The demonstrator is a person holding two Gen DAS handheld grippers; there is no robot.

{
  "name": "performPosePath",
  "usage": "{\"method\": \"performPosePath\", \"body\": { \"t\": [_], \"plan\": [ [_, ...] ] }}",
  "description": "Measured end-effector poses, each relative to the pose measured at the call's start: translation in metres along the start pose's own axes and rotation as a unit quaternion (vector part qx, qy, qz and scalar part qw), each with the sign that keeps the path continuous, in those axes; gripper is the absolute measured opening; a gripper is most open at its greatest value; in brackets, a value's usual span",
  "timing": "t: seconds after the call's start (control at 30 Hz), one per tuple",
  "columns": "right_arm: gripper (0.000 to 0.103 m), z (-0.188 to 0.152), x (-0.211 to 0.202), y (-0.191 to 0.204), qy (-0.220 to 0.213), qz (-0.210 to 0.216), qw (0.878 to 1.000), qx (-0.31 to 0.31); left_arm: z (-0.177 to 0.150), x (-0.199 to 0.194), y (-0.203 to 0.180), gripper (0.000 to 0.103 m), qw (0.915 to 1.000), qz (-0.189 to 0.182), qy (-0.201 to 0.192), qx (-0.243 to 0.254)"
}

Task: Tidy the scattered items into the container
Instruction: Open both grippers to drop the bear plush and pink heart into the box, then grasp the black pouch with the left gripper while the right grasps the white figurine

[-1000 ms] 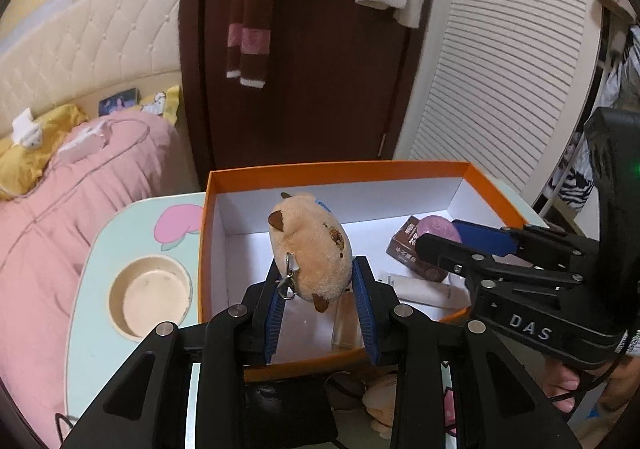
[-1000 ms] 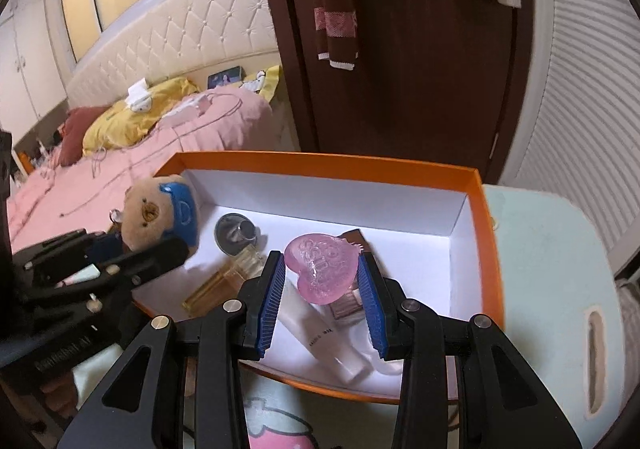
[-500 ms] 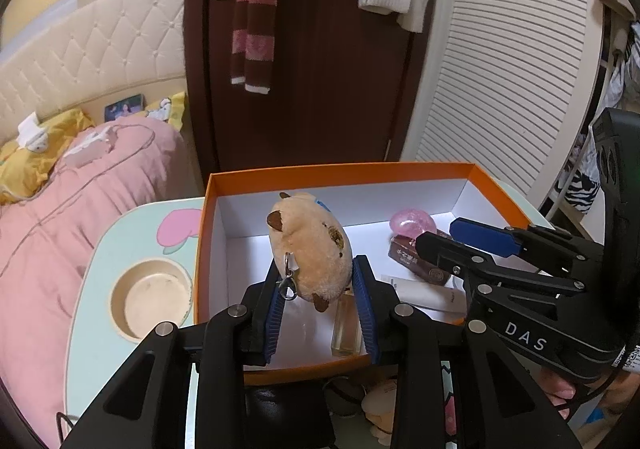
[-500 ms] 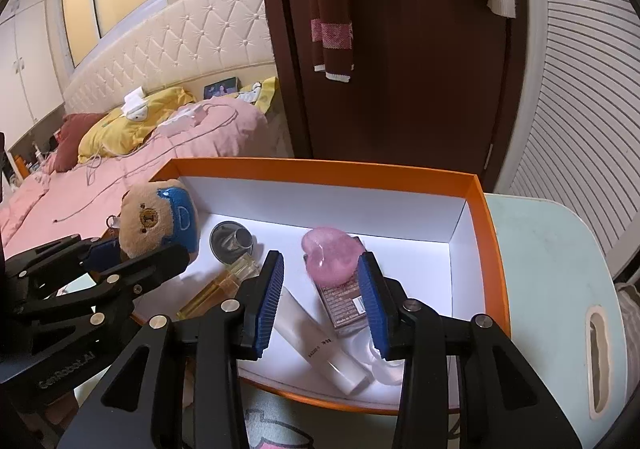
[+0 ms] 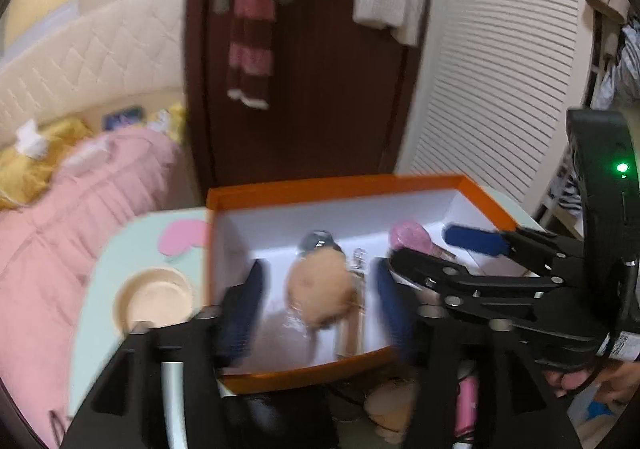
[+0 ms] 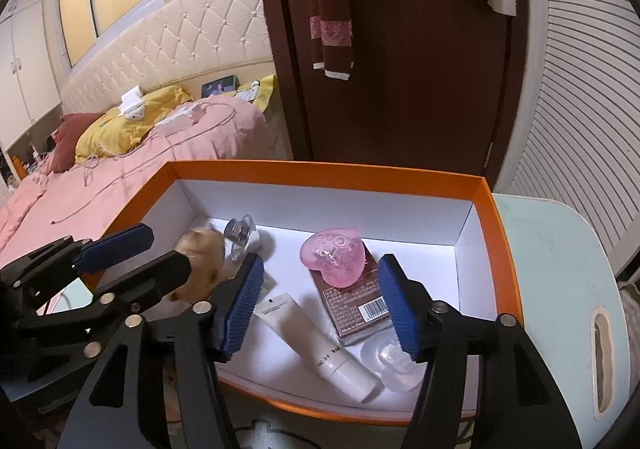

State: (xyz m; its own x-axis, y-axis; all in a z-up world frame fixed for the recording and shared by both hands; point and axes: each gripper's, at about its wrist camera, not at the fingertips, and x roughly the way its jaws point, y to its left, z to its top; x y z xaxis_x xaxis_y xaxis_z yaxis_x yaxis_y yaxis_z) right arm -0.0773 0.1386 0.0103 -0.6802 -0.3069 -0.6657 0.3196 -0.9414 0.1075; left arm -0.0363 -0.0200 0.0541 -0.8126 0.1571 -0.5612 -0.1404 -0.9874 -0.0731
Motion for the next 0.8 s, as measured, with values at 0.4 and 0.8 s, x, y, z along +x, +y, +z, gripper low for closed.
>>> {"method": "performPosePath", "body": {
  "t": [0.4,0.8],
  "plan": [
    [0.079,0.002,-0.056,0.007,-0.053,0.006,0.998,-0.024,-0.01,-0.058,0.031,0.101,0.9989,-0.007,-0.022,-0.042],
    [0.078,-0.033,-0.08,0.019,-0.023,0.049,0.998,-0.035,-0.058,-0.04,0.044,0.101,0.9968,-0.012,0.044,-0.065]
  ]
}}
